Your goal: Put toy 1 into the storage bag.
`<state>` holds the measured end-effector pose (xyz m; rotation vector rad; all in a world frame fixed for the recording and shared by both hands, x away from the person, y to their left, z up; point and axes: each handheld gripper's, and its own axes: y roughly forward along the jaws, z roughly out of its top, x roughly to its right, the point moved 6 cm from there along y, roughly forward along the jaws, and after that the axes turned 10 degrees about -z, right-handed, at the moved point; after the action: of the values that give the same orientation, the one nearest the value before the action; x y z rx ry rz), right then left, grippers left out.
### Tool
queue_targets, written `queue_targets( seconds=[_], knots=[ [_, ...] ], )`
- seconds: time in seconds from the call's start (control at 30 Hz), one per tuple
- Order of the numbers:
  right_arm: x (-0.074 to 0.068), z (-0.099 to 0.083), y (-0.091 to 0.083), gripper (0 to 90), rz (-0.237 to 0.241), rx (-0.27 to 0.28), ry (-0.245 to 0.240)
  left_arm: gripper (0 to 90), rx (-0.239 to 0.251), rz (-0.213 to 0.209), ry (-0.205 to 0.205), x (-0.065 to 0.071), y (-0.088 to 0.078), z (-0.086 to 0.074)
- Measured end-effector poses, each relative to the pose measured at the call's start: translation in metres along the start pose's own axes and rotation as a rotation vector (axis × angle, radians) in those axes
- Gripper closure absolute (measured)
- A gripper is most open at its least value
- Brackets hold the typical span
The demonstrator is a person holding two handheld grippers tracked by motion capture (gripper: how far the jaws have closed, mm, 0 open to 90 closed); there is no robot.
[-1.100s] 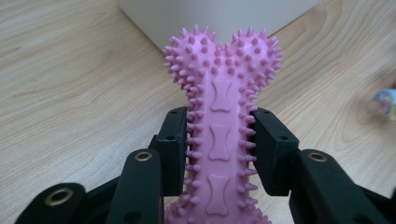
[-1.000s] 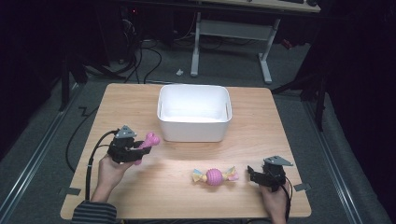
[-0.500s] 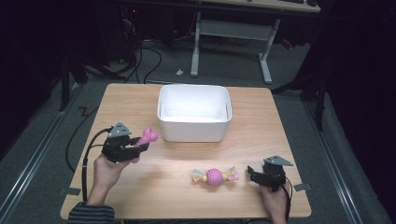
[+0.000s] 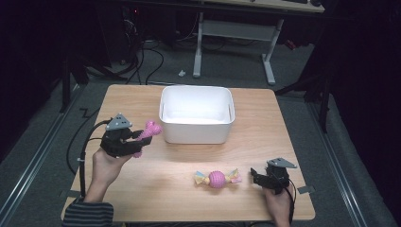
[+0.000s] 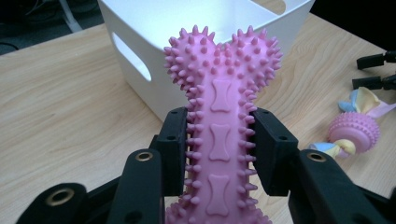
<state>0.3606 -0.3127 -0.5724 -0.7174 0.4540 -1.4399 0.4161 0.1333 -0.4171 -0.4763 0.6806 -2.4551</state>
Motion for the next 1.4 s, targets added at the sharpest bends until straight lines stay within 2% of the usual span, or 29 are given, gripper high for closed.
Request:
queue_targets(
  seconds=[0.27,0.47,0.73,1.13,1.4],
  knots=[
    [0.0,0.0,0.0,23.4,0.001,0.0,-0.001,59.7,0.01,-0.028,-0.003,0.002,0.001,0.015],
    [0.0,0.0,0.0,23.4,0.001,0.0,-0.003,59.7,0.013,-0.04,0.015,0.004,0.003,0.03],
    [0.0,0.0,0.0,23.4,0.0,-0.002,0.0,59.7,0.035,-0.063,0.008,0.002,0.008,0.049],
    [0.0,0.0,0.0,23.4,0.0,-0.001,-0.001,59.5,0.032,-0.054,0.015,-0.002,0.02,0.071],
    [0.0,0.0,0.0,23.4,0.0,-0.001,-0.001,59.4,0.029,-0.053,0.003,-0.009,0.031,0.086]
  ],
)
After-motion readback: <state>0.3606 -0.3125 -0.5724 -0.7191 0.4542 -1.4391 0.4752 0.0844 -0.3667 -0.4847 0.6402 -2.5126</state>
